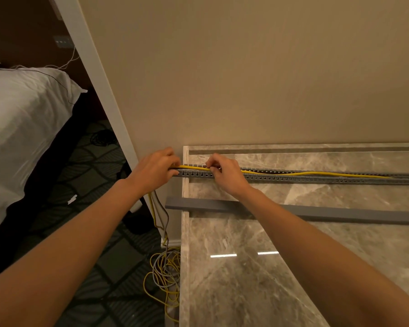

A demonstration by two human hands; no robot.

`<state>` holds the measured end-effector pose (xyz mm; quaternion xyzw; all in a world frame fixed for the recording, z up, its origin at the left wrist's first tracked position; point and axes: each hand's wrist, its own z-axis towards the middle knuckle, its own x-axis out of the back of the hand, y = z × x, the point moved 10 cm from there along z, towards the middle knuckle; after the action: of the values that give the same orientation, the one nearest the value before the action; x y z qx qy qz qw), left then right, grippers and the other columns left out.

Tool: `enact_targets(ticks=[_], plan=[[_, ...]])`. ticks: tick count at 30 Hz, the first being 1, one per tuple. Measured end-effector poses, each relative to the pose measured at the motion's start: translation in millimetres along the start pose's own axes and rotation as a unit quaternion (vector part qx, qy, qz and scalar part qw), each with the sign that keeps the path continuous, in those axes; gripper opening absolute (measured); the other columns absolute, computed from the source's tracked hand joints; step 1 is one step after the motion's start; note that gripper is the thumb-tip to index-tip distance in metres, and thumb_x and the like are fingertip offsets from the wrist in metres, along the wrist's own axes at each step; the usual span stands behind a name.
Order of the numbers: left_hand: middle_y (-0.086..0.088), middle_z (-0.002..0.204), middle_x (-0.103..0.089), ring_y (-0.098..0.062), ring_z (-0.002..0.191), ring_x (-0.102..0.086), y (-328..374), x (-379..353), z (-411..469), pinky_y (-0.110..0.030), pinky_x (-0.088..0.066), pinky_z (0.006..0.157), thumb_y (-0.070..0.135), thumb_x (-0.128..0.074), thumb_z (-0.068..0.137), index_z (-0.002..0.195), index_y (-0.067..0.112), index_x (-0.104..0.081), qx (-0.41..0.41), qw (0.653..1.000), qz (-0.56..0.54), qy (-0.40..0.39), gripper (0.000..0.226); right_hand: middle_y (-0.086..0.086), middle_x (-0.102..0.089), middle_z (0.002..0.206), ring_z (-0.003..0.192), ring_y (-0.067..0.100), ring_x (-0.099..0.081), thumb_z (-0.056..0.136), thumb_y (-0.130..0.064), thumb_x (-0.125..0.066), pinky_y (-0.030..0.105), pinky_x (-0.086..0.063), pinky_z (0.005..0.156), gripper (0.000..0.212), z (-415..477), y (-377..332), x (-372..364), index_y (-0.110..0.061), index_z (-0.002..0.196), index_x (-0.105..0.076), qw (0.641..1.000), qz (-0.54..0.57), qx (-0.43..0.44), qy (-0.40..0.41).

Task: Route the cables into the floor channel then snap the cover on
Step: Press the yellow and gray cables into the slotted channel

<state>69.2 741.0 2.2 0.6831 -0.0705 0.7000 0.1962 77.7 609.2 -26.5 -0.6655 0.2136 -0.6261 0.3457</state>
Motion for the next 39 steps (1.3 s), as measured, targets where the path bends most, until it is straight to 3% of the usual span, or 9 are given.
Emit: enact_targets(ticks=[3,9,13,16,21,25,32,39], plan=[[-0.011,0.113,-0.06,-0.025,0.099,-0.058,8,-4,2,-0.034,-0.048,0.083,0.014,-0.055,0.093,0.108,0.004,-0.063,-0.003,1.0,0.022,-0.014,0.019,0.018,-0.066,0.109,0.101,0.028,-0.059,0.089,-0.001,-0.057,0.031,-0.046,0.086,0.01,-2,0,1,0.003,0.097,-0.061,1.0,-0.007,0.01,-0.006],[-0.012,0.111,-0.064,-0.027,0.098,-0.061,19,-12,8,-0.034,-0.048,0.079,0.003,-0.049,0.093,0.104,0.003,-0.064,-0.002,0.993,0.094,-0.065,0.019,0.023,-0.066,0.106,0.104,0.033,-0.059,0.087,0.007,-0.056,0.033,-0.045,0.087,0.008,-1,1,1,0.01,0.086,-0.064,0.999,-0.038,0.019,-0.01],[-0.016,0.107,-0.068,-0.029,0.096,-0.064,20,-14,13,-0.035,-0.051,0.081,0.001,-0.049,0.092,0.104,0.002,-0.066,0.003,0.989,0.124,-0.081,0.021,0.021,-0.066,0.109,0.102,0.033,-0.059,0.091,-0.003,-0.054,0.032,-0.045,0.084,0.016,0,5,-2,0.005,0.097,-0.067,0.997,-0.067,0.007,-0.024],[-0.018,0.111,-0.066,-0.03,0.1,-0.063,23,-17,14,-0.035,-0.051,0.083,0.001,-0.048,0.093,0.109,0.002,-0.064,0.0,0.984,0.147,-0.1,0.022,0.021,-0.065,0.115,0.107,0.034,-0.059,0.093,-0.004,-0.051,0.037,-0.046,0.091,0.022,-3,5,-2,0.002,0.107,-0.067,0.994,-0.102,0.018,-0.035],[-0.018,0.12,-0.06,-0.03,0.108,-0.06,42,-17,15,-0.034,-0.049,0.087,0.005,-0.048,0.095,0.117,0.001,-0.057,0.002,0.977,0.181,-0.108,0.024,0.015,-0.055,0.132,0.123,0.029,-0.049,0.091,0.0,-0.052,0.032,-0.036,0.105,0.032,-19,15,17,-0.002,0.122,-0.06,0.985,-0.167,0.042,-0.03],[-0.017,0.119,-0.06,-0.03,0.105,-0.06,76,-20,24,-0.037,-0.05,0.086,0.007,-0.048,0.094,0.115,0.004,-0.058,-0.029,0.978,0.182,-0.102,0.024,0.013,-0.053,0.124,0.117,0.03,-0.047,0.092,-0.007,-0.054,0.034,-0.04,0.097,0.028,-33,45,56,-0.004,0.119,-0.062,0.972,-0.231,0.015,0.037],[-0.017,0.123,-0.052,-0.034,0.113,-0.053,148,-45,42,-0.042,-0.047,0.087,-0.001,-0.042,0.094,0.119,0.0,-0.053,-0.087,0.979,0.163,-0.09,0.027,0.015,-0.052,0.117,0.109,0.031,-0.048,0.093,-0.004,-0.049,0.039,-0.043,0.094,0.032,-47,77,83,-0.007,0.123,-0.061,0.966,-0.25,-0.042,0.058],[-0.019,0.125,-0.056,-0.035,0.117,-0.055,157,-43,57,-0.041,-0.046,0.093,0.0,-0.042,0.095,0.12,0.0,-0.054,-0.042,0.98,0.166,-0.105,0.027,0.017,-0.053,0.118,0.113,0.033,-0.048,0.086,-0.004,-0.052,0.037,-0.04,0.091,0.04,-47,83,79,-0.01,0.126,-0.058,0.974,-0.215,-0.055,-0.035]])
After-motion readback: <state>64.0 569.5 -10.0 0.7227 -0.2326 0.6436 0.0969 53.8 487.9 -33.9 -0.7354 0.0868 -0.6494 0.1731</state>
